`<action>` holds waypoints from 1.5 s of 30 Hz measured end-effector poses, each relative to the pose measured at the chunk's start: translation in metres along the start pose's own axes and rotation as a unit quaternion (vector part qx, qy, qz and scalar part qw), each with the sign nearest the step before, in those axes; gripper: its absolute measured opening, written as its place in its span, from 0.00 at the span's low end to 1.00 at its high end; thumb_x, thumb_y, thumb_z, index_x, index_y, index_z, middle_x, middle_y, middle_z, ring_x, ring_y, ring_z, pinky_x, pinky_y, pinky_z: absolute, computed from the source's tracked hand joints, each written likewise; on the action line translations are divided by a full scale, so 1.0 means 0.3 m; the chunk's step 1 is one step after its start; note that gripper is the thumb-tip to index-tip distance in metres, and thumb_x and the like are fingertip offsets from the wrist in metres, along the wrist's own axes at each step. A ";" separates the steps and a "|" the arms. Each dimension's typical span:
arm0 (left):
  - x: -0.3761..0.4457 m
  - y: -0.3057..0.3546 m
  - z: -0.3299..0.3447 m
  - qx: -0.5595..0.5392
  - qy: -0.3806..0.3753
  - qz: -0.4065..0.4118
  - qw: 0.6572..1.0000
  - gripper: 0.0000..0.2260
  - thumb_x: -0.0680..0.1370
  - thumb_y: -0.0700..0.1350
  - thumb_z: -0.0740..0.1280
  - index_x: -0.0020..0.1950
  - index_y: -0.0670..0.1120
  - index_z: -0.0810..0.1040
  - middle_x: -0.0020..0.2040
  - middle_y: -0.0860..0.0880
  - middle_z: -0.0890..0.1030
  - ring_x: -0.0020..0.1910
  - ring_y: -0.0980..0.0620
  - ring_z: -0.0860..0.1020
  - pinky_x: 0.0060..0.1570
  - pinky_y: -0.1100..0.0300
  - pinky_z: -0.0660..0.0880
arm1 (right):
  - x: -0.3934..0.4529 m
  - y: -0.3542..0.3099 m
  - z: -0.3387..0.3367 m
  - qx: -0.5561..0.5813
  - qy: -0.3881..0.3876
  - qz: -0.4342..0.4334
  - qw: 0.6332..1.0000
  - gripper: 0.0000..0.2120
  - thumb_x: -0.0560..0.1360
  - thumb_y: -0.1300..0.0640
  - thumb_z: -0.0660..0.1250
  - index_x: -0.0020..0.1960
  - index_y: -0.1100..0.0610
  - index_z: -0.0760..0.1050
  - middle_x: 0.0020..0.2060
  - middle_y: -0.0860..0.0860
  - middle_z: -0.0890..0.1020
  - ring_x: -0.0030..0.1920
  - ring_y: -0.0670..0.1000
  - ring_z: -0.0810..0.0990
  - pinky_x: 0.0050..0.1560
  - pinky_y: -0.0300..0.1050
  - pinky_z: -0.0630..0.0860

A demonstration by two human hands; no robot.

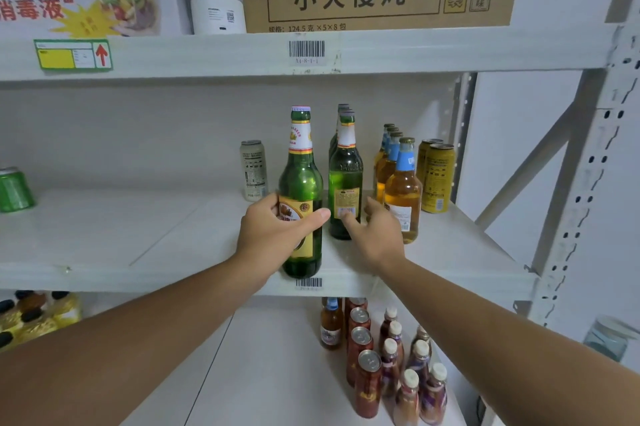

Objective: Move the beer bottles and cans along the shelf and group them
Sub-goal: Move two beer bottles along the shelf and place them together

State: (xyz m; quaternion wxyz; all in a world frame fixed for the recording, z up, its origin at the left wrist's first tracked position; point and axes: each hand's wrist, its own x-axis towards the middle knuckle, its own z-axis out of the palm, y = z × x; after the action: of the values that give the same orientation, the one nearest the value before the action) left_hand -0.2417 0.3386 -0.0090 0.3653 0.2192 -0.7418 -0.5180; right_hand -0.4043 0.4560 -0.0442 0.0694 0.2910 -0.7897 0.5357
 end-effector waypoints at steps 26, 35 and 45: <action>0.106 0.015 0.364 0.118 0.052 -0.022 0.991 0.27 0.71 0.62 0.82 0.60 0.47 0.80 0.54 0.48 0.85 0.53 0.46 0.84 0.46 0.55 0.77 | -0.085 0.102 -0.215 -0.071 0.006 -0.056 0.996 0.07 0.75 0.57 0.75 0.48 0.48 0.78 0.44 0.47 0.82 0.45 0.47 0.81 0.47 0.47 0.80; 0.072 -0.068 0.140 0.154 -0.084 0.041 0.984 0.36 0.76 0.58 0.80 0.80 0.48 0.72 0.75 0.49 0.79 0.71 0.48 0.79 0.71 0.46 0.79 | -0.104 0.019 -0.189 -0.149 -0.098 -0.078 0.981 0.07 0.75 0.43 0.74 0.44 0.46 0.81 0.40 0.43 0.85 0.44 0.45 0.83 0.47 0.51 0.84; 0.063 -0.112 -0.418 0.364 -0.078 0.124 0.920 0.23 0.83 0.59 0.70 0.77 0.52 0.78 0.75 0.54 0.80 0.74 0.51 0.77 0.74 0.51 0.73 | -0.163 -0.186 -0.055 -0.202 -0.181 -0.136 0.953 0.12 0.74 0.36 0.70 0.44 0.44 0.82 0.40 0.41 0.86 0.44 0.42 0.84 0.47 0.51 0.85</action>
State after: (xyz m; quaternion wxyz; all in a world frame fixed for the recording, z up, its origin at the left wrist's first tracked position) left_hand -0.1590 0.2367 -0.0098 0.2625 0.2018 -0.9266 -0.1780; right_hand -0.3376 0.4750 -0.0130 0.0549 0.4679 -0.8336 0.2883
